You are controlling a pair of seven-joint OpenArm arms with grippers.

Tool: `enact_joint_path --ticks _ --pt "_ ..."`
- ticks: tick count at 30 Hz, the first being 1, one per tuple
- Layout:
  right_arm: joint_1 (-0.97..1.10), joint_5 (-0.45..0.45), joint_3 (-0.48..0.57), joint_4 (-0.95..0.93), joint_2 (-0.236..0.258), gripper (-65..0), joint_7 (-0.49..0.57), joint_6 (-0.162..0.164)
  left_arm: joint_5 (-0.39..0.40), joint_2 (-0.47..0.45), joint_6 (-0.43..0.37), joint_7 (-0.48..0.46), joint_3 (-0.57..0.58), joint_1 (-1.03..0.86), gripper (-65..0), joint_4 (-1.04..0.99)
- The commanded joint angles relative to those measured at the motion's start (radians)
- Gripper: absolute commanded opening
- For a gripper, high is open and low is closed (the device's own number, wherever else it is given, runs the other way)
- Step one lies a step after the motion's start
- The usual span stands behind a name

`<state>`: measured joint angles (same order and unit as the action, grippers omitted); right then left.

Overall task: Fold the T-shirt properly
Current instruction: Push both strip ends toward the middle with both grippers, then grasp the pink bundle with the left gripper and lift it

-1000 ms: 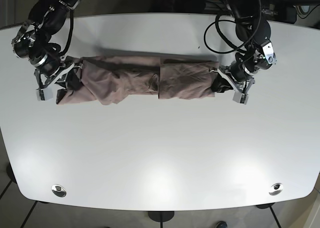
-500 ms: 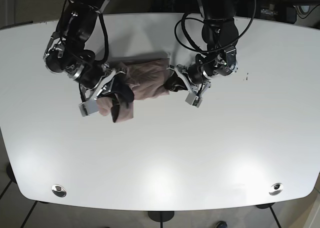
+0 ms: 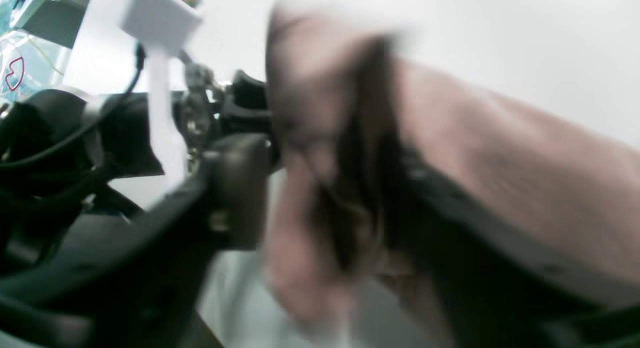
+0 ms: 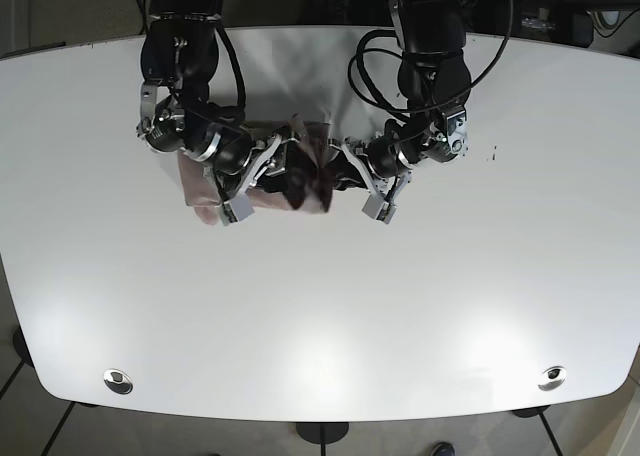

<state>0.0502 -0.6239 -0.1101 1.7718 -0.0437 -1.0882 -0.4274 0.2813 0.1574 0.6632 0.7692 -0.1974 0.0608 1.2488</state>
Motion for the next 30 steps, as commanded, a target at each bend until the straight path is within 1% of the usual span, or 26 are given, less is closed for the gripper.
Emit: enact_joint_path --ticks 1,2,3,5,6,7,8,11,12,14,16,18,20,21,22,23,24,26,27,28,30 --pt "-0.020 -0.021 0.025 0.023 -0.006 -19.2 0.023 -0.006 -0.064 0.000 -0.018 0.060 0.000 0.000 -58.8 -0.001" --pt "-0.020 -0.021 0.034 0.041 -0.006 -18.4 0.023 -0.006 -0.064 0.000 -0.016 0.060 -0.003 0.011 -58.8 0.007" --pt "-0.019 -0.021 0.034 0.069 -0.006 -19.2 0.023 -0.006 -0.064 0.000 -0.013 0.062 -0.017 0.014 -58.8 0.022" --pt "-0.014 -0.021 0.034 0.130 0.001 -22.5 0.023 -0.006 -0.064 0.000 -0.010 0.066 -0.089 0.014 -58.9 0.087" --pt "-0.006 -0.021 0.034 0.150 0.011 -24.3 0.021 -0.006 -0.064 0.000 -0.010 0.066 -0.119 0.014 -58.9 0.124" --pt "0.010 -0.021 0.034 0.175 0.040 -27.3 0.021 -0.006 -0.064 0.000 -0.010 0.068 -0.162 0.014 -58.9 0.174" --pt "0.018 -0.021 0.034 0.184 0.057 -30.1 0.023 -0.006 -0.066 -0.038 -0.010 0.068 -0.196 0.011 -58.9 0.227" --pt "0.047 -0.015 0.034 0.182 0.089 -37.1 0.026 -0.006 -0.066 -0.180 -0.010 0.068 -0.224 0.000 -58.9 0.283" --pt "0.053 -0.014 0.034 0.182 0.090 -38.4 0.026 -0.006 -0.066 -0.209 -0.010 0.068 -0.224 -0.013 -58.9 0.299" --pt "0.063 -0.009 0.034 0.181 0.094 -41.5 0.026 -0.006 -0.066 -0.239 -0.010 0.066 -0.221 -0.037 -58.9 0.348" --pt "0.058 0.016 0.042 0.179 0.092 -43.0 0.026 -0.006 -0.066 -0.244 -0.009 0.060 -0.164 -0.062 -58.9 0.405" --pt "0.053 0.068 0.043 0.173 0.081 -43.1 0.029 -0.006 -0.070 -0.244 -0.009 0.060 -0.081 -0.089 -58.9 0.478" --pt "0.021 0.112 0.042 0.127 0.055 -43.3 0.058 -0.012 -0.070 -0.239 -0.010 0.059 0.014 -0.100 -58.9 0.538" --pt "0.007 0.134 0.037 0.086 0.054 -43.4 0.089 -0.011 -0.070 -0.238 -0.013 0.059 0.089 -0.098 -58.9 0.563" --pt "0.000 0.141 0.034 0.072 0.054 -43.4 0.102 -0.011 -0.070 -0.236 -0.016 0.059 0.138 -0.097 -58.9 0.572" --pt "-0.005 0.149 0.026 0.072 0.060 -43.4 0.108 -0.009 -0.067 -0.233 -0.018 0.057 0.184 -0.095 -58.9 0.573" --pt "-0.006 0.143 -0.001 0.073 0.077 -43.4 0.108 -0.009 -0.070 -0.218 -0.018 0.049 0.227 -0.089 -58.9 0.573" --pt "-0.006 0.140 -0.069 0.073 0.097 -43.6 0.107 -0.009 -0.075 -0.178 -0.018 0.002 0.289 -0.074 -58.9 0.567" --pt "-0.006 0.140 -0.104 0.073 0.100 -45.0 0.107 -0.014 -0.075 -0.164 -0.020 -0.018 0.310 -0.072 -58.9 0.564" --pt "-0.008 0.143 -0.153 0.072 0.101 -49.8 0.107 -0.014 -0.075 -0.154 -0.044 -0.035 0.341 -0.068 -58.9 0.546" --pt "-0.013 0.149 -0.193 0.064 0.117 -56.6 0.108 -0.014 -0.073 -0.144 -0.099 -0.060 0.378 -0.063 -58.9 0.495"
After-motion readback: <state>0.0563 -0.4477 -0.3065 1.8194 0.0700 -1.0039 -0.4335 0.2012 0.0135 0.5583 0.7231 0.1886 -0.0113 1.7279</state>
